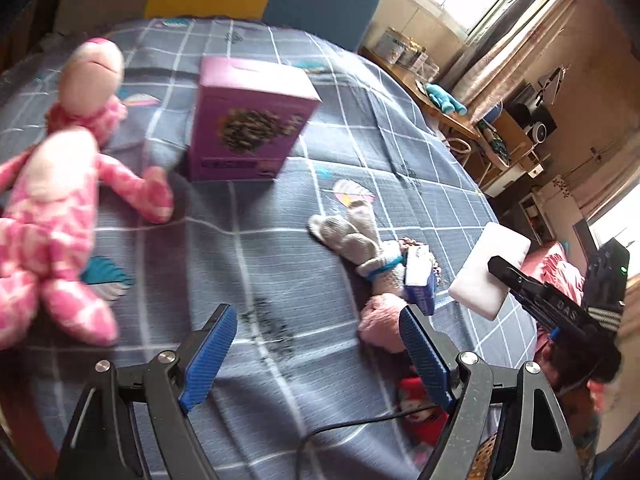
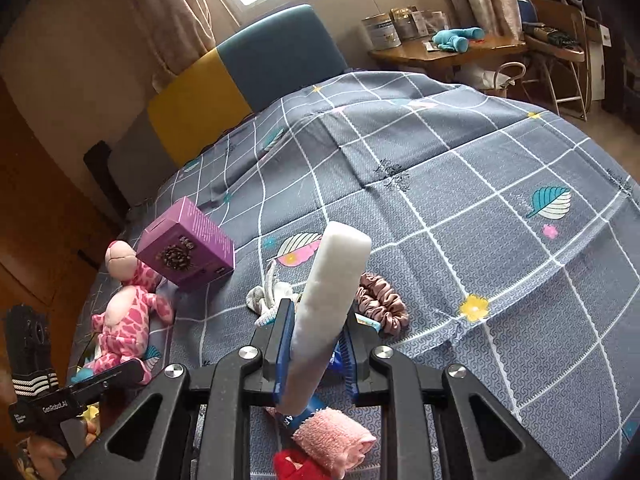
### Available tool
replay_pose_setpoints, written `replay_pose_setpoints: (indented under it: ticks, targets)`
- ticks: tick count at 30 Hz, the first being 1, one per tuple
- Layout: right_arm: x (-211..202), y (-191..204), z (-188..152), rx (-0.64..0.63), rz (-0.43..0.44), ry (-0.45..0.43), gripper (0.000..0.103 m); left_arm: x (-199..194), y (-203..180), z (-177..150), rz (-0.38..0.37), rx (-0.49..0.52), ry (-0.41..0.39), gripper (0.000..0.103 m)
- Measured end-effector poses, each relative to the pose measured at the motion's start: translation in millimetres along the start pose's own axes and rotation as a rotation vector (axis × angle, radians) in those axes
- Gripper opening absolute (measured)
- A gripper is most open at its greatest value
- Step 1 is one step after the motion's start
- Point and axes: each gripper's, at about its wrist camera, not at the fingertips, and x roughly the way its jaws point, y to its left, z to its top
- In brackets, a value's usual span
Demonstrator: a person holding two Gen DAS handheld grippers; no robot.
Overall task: Organize soft objects
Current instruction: 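Grasp the grey knit gloves with the left gripper while the right gripper holds the sponge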
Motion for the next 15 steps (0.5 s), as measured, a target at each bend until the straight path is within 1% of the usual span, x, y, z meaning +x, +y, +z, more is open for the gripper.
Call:
replay_pose_setpoints:
  ticks: [1,2,3,5,7,8,10,11,13,15]
  targets:
    - [0.4,0.9,0.0,-0.011,-0.031,-0.010,0.021,10.1,-5.8,3.0,-0.011,-0.006,0.016,0.083]
    - [-1.0,3.2,-0.6,-0.032,-0.076,-0.024,0.021,19.4,-11.2,5.5,-0.010,-0.012,0.029,0.084]
    - [-3.8,3.8,-1.2,-0.044,-0.103,-0.036,0.021,25.4,-14.8,7.5,-0.003,-0.023,0.032,0.084]
    - [-5.1,0.6,-0.9,-0.034,-0.105,-0.039,0.021,43.8,-21.3,12.8,-0.011,-0.056,0.048,0.084]
    - [-3.5,-3.3,-0.2,-0.024,-0.135,-0.039,0.021,61.6,-26.2,16.0,-0.033,-0.093,0.091,0.081]
    - [-4.2,-5.7,0.7,-0.015,-0.142,-0.046,0.021,70.3,-28.5,17.6,-0.041,-0.112,0.110,0.078]
    - [-7.3,-9.8,1.2,0.005,-0.121,-0.053,0.021,84.7,-34.2,20.6,-0.035,-0.136,0.129,0.073]
    - [-7.7,-10.8,1.3,0.012,-0.115,-0.053,0.021,89.6,-37.0,21.9,-0.037,-0.145,0.133,0.069]
    - [-7.0,-10.3,1.7,0.009,-0.101,-0.048,0.021,100.1,-42.4,24.5,-0.045,-0.168,0.140,0.066]
    - [-6.6,-8.0,1.4,0.000,-0.090,-0.047,0.021,109.4,-46.0,27.4,-0.059,-0.189,0.149,0.059]
